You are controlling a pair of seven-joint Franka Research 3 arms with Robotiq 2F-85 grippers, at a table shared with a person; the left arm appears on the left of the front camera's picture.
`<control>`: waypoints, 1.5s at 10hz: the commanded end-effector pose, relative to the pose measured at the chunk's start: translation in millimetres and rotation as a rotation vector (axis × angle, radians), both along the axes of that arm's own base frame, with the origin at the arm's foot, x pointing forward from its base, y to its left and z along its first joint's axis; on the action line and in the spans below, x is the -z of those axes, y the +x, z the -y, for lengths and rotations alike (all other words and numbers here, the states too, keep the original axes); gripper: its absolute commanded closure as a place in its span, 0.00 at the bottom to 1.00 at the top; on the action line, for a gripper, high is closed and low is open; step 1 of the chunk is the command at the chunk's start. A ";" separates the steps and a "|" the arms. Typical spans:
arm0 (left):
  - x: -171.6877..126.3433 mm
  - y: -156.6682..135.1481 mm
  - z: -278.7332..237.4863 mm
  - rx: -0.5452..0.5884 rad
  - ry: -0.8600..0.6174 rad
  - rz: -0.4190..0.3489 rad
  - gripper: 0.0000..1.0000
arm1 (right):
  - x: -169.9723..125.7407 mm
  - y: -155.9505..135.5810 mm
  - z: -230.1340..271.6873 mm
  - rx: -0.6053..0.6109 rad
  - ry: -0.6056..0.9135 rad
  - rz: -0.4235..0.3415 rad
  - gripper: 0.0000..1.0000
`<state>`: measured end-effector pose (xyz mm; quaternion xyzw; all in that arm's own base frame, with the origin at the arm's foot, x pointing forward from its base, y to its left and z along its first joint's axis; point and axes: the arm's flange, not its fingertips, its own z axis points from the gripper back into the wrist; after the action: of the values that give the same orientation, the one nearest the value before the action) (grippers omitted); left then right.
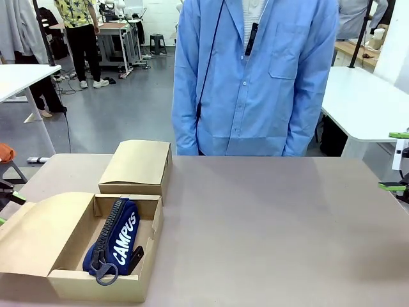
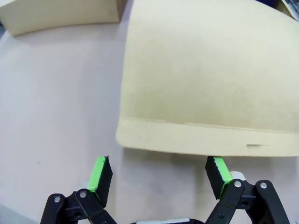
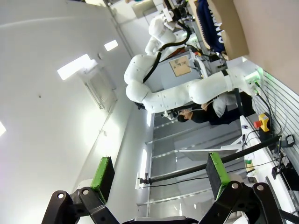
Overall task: Place items inside the box.
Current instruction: Close the lid of the Mailer Box closest to the robot.
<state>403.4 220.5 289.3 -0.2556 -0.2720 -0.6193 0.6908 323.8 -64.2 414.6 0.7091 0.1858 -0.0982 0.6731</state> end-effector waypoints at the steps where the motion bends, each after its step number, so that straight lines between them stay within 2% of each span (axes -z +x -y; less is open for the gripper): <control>1: -6.0 -13.5 11.9 0.059 -0.002 -0.018 0.00 | -2.5 1.3 0.9 0.001 0.009 0.014 0.00; 4: 5.2 -26.7 35.2 0.179 0.020 -0.064 0.00 | -2.5 1.3 0.9 0.001 0.009 0.014 0.00; 6: 9.3 -29.7 44.8 0.204 0.000 -0.061 0.00 | -2.5 1.3 0.9 0.001 0.009 0.014 0.00; 9: 4.8 -31.5 51.1 0.188 -0.110 -0.044 0.00 | -2.5 1.3 0.9 0.001 0.009 0.014 0.00; 12: -9.2 -39.9 58.3 0.195 -0.210 0.002 0.00 | -2.5 1.3 0.9 0.001 0.009 0.014 0.00; 15: -38.7 -54.9 67.8 0.245 -0.364 0.063 0.00 | -2.5 1.3 0.9 0.001 0.009 0.014 0.00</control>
<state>360.0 152.6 321.4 -0.3764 -0.3357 -0.6477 0.5710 324.0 -64.3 414.7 0.7090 0.1858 -0.0981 0.6732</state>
